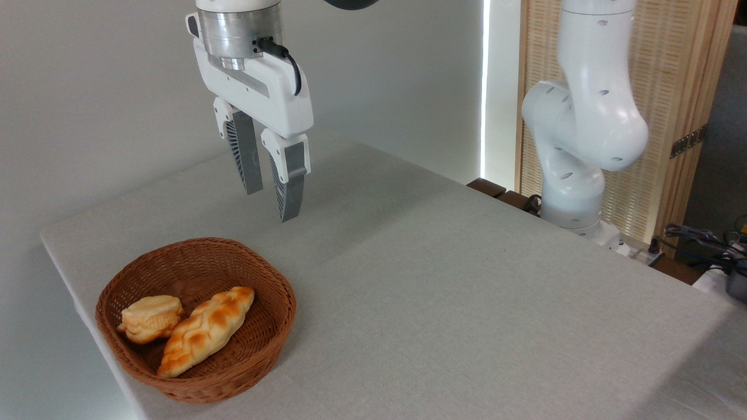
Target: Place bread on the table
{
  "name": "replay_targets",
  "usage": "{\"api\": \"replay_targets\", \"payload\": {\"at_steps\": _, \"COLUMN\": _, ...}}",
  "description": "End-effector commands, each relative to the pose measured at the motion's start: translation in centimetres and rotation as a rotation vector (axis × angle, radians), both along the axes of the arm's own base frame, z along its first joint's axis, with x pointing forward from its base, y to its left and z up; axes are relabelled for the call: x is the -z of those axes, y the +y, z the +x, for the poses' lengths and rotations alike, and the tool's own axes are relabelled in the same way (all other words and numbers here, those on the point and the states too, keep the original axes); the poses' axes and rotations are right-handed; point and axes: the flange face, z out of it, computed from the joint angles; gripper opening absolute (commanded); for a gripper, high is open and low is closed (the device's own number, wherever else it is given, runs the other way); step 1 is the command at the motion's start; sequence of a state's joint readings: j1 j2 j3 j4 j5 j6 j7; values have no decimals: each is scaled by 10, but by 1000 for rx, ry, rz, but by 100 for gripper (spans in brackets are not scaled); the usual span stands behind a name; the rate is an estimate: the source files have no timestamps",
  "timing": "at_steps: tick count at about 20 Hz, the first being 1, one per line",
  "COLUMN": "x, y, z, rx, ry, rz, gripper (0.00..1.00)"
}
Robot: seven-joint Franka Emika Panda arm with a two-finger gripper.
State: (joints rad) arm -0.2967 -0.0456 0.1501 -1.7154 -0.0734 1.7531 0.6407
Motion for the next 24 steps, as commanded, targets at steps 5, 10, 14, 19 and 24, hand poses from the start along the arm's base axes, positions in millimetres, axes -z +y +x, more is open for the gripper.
{"api": "replay_targets", "payload": {"at_steps": 5, "x": -10, "y": 5, "z": -2, "rx": -9, "ry": 3, "rz": -15, "gripper": 100}}
{"api": "replay_targets", "payload": {"at_steps": 10, "x": -10, "y": 5, "z": -2, "rx": -9, "ry": 2, "rz": -14, "gripper": 100}}
{"api": "replay_targets", "payload": {"at_steps": 14, "x": -6, "y": 3, "z": -1, "rx": -6, "ry": 8, "rz": -13, "gripper": 100}}
{"api": "replay_targets", "payload": {"at_steps": 19, "x": 2, "y": -3, "z": 2, "rx": 5, "ry": 20, "rz": -9, "gripper": 100}}
{"api": "replay_targets", "payload": {"at_steps": 24, "x": 21, "y": -18, "z": 8, "rx": 14, "ry": -25, "rz": -37, "gripper": 100}}
